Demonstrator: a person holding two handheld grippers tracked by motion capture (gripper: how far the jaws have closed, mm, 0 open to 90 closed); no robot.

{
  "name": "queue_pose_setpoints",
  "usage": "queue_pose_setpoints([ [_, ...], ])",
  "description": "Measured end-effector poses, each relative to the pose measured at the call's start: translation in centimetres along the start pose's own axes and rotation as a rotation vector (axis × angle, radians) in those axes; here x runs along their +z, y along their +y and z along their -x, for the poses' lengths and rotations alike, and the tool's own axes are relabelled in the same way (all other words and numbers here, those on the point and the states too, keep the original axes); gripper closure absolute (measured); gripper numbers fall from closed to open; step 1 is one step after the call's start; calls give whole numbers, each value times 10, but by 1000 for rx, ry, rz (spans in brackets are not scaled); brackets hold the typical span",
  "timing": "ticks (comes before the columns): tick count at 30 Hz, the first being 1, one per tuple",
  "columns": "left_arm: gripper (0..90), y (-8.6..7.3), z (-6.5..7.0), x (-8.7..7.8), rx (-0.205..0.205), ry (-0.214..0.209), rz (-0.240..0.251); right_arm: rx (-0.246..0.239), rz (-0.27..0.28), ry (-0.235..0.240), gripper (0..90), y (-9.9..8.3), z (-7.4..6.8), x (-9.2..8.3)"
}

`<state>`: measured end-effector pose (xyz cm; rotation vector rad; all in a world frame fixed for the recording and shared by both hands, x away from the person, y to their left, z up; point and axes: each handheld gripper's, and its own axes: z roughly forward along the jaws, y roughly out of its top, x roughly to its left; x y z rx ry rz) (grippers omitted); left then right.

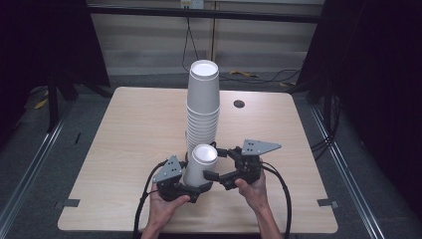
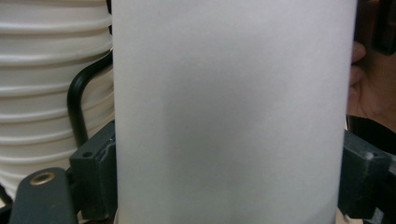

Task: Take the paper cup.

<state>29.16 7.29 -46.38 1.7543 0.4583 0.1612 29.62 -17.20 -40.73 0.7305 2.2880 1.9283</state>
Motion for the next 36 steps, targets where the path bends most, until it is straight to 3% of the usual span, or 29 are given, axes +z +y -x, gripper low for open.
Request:
queue_pose_setpoints([
  [9,147,0,-4,-4,-8,14,-4,15,27,-33,139,-8,5,-10],
  [15,146,0,-4,-4,14,34,-49,-1,24,-46,139,-7,6,-17],
  [36,152,6,-8,-9,76,26,-161,-28,-16,-86,158,-13,10,-28],
])
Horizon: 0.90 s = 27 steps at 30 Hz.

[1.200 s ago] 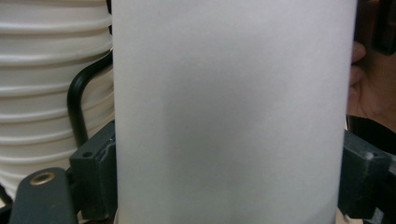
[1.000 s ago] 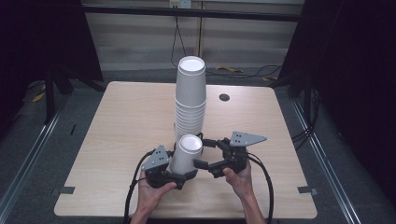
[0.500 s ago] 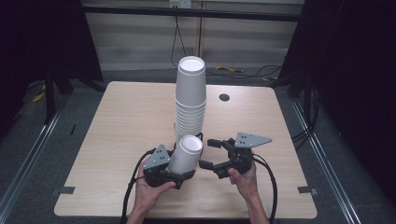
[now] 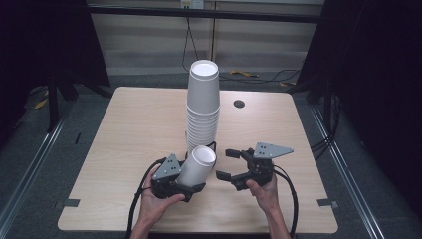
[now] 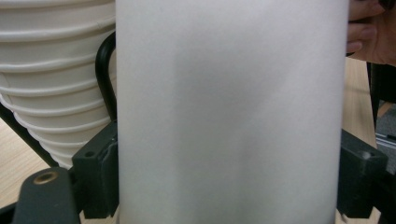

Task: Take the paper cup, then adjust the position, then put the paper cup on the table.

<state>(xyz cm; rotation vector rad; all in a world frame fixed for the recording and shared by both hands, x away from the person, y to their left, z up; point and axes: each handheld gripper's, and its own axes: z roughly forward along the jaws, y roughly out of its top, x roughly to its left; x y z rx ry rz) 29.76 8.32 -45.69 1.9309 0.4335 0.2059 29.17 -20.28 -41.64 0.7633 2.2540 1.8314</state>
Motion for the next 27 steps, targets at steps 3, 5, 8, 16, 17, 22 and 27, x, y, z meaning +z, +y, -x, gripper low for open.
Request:
queue_pose_setpoints([
  [3,153,1,-1,1,17,-1,-31,9,-10,-3,154,-5,2,-3],
  [5,153,2,0,3,31,-5,-52,10,-22,-10,145,-7,3,-4],
  [8,154,4,0,5,43,-18,-72,10,-30,-2,138,-9,3,-6],
  [16,155,6,-3,9,53,-56,-117,-6,-99,30,171,-11,6,-10],
  [17,155,6,-3,9,53,-47,-124,-6,-115,23,173,-11,6,-10],
  [22,157,4,-4,9,86,-25,-187,-19,-148,4,200,-10,6,-10],
  [27,158,7,-2,13,122,-34,-258,-40,-182,4,167,-10,5,-10],
])
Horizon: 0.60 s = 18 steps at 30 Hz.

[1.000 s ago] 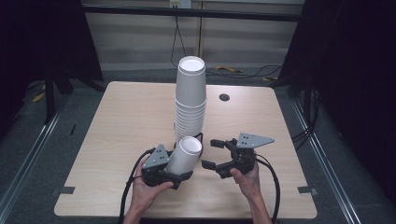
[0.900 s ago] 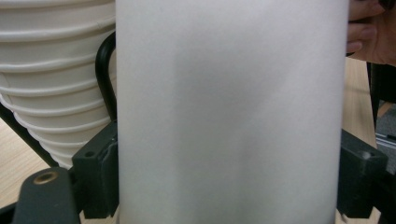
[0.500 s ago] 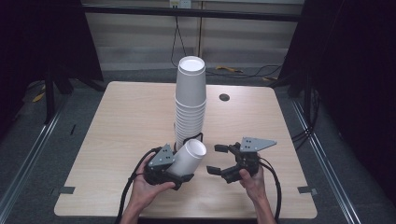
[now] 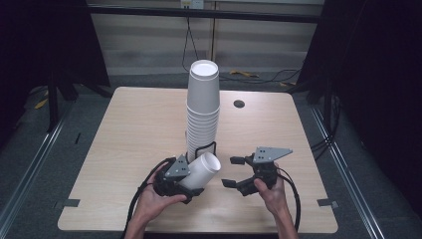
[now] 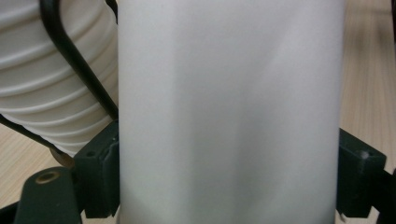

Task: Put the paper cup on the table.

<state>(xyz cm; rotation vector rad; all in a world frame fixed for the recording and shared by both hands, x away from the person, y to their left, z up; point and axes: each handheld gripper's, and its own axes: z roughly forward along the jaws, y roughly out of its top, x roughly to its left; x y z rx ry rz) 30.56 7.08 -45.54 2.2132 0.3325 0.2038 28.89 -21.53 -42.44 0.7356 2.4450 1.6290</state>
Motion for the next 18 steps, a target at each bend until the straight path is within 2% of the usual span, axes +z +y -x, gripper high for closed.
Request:
queue_pose_setpoints([
  [3,158,3,1,1,16,-12,-21,-7,-16,18,150,0,-1,0],
  [6,158,5,0,1,15,-13,-25,-15,-29,9,140,-1,-1,1],
  [9,158,8,2,1,46,-2,-70,-32,-47,21,141,-1,-1,2],
  [12,158,11,3,2,69,-9,-89,-53,-89,9,156,-1,-3,4],
  [17,158,16,4,4,95,-8,-139,-75,-155,12,165,-1,-3,7],
  [18,158,17,4,5,107,-10,-139,-86,-170,25,165,-1,-3,7],
])
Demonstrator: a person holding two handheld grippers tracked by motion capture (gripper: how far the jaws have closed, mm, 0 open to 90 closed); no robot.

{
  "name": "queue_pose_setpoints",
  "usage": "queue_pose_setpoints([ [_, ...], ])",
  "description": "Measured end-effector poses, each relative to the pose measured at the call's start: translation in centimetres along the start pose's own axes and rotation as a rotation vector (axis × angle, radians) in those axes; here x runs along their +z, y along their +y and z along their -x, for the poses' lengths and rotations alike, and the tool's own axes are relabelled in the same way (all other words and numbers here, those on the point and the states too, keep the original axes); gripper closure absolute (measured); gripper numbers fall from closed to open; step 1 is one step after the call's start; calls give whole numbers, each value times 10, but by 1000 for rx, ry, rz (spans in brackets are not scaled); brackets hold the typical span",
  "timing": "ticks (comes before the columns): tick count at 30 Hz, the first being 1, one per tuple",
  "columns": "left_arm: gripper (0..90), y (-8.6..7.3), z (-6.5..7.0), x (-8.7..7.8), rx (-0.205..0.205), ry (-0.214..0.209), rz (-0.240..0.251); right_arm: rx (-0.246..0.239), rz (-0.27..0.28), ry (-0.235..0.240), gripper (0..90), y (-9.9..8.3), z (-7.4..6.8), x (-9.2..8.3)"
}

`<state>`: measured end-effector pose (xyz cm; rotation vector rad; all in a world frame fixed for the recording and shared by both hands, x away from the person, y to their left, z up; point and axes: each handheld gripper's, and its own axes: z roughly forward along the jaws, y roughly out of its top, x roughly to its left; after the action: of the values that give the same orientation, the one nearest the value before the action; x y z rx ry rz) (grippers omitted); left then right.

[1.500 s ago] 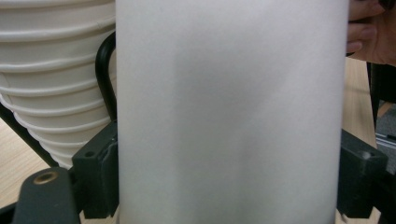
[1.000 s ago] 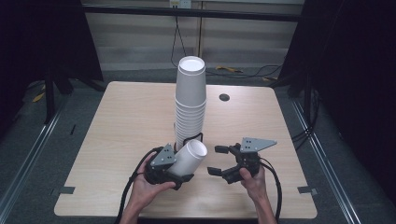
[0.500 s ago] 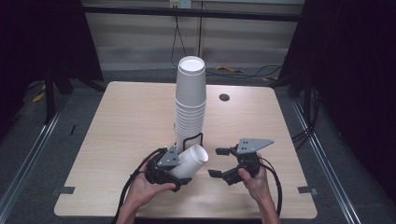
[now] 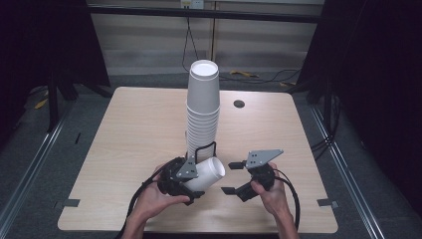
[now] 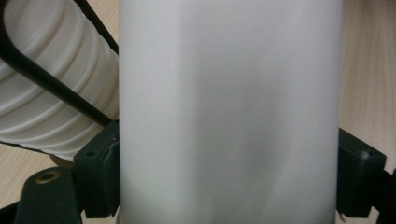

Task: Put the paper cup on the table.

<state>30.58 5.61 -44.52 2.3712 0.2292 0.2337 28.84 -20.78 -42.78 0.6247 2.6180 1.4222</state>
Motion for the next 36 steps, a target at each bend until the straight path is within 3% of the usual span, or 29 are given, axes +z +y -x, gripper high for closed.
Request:
queue_pose_setpoints([
  [9,158,8,0,1,37,-4,-44,-64,-121,-63,164,3,-1,6],
  [17,158,10,1,5,58,-6,-85,-99,-157,-88,181,8,-2,11],
  [23,158,11,1,7,65,-6,-98,-87,-185,-27,225,9,3,15],
  [25,158,11,1,7,70,-7,-104,-80,-214,-27,196,8,5,16],
  [29,158,14,2,8,75,-11,-117,-45,-206,-59,160,7,8,15],
  [33,158,17,2,10,92,-11,-127,-54,-233,6,160,8,7,16],
  [36,158,18,4,13,95,-13,-139,-66,-228,-20,162,11,4,14],
])
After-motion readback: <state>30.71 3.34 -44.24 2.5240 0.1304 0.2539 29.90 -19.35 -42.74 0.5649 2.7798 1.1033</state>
